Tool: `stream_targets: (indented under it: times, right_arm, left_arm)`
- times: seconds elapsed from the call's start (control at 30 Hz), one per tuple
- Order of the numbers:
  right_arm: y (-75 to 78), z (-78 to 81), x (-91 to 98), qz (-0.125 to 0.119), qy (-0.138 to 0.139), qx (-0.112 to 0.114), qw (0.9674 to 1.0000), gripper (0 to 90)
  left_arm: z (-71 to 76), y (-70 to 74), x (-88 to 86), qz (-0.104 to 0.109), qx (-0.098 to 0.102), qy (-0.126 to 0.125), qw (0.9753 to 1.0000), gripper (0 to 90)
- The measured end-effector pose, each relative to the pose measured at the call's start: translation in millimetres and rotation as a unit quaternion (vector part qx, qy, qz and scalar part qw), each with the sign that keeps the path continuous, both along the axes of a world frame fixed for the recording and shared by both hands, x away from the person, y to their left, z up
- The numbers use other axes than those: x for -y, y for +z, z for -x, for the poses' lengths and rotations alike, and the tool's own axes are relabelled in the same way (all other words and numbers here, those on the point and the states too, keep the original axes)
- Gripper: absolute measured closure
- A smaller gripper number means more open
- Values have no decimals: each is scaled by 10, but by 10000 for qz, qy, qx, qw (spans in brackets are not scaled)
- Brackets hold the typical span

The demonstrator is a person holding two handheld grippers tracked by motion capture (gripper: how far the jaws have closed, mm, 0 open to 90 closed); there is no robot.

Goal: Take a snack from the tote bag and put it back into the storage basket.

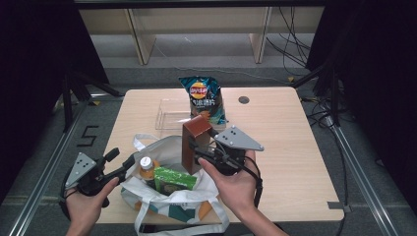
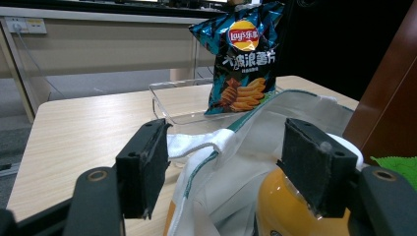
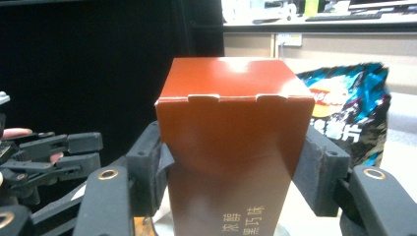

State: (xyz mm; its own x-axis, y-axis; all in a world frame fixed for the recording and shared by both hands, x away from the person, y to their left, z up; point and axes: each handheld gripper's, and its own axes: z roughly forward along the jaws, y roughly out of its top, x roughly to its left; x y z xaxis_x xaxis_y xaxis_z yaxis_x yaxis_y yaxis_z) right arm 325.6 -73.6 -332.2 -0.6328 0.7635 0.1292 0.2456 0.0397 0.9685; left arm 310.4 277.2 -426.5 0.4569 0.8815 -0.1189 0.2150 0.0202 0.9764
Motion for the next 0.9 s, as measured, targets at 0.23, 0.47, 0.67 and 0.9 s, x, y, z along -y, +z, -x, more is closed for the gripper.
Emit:
stream_targets:
  times: [0.23, 0.47, 0.67, 0.9]
  right_arm:
    - [58, -40, 37, -60, -100, 19, 9999, 392]
    - [75, -71, 65, -68, -159, 38, 9998, 393]
    - [114, -84, 95, -46, -213, 108, 9997, 393]
    - [176, -108, 129, -126, -327, 94, 9993, 393]
  left_arm:
    - [14, 14, 0, 6, 21, 2, 10000, 337]
    - [13, 12, 3, -6, 11, 11, 10000, 337]
    - [6, 8, 8, -2, 7, -7, 10000, 337]
    - [10, 9, 5, -6, 2, 1, 10000, 337]
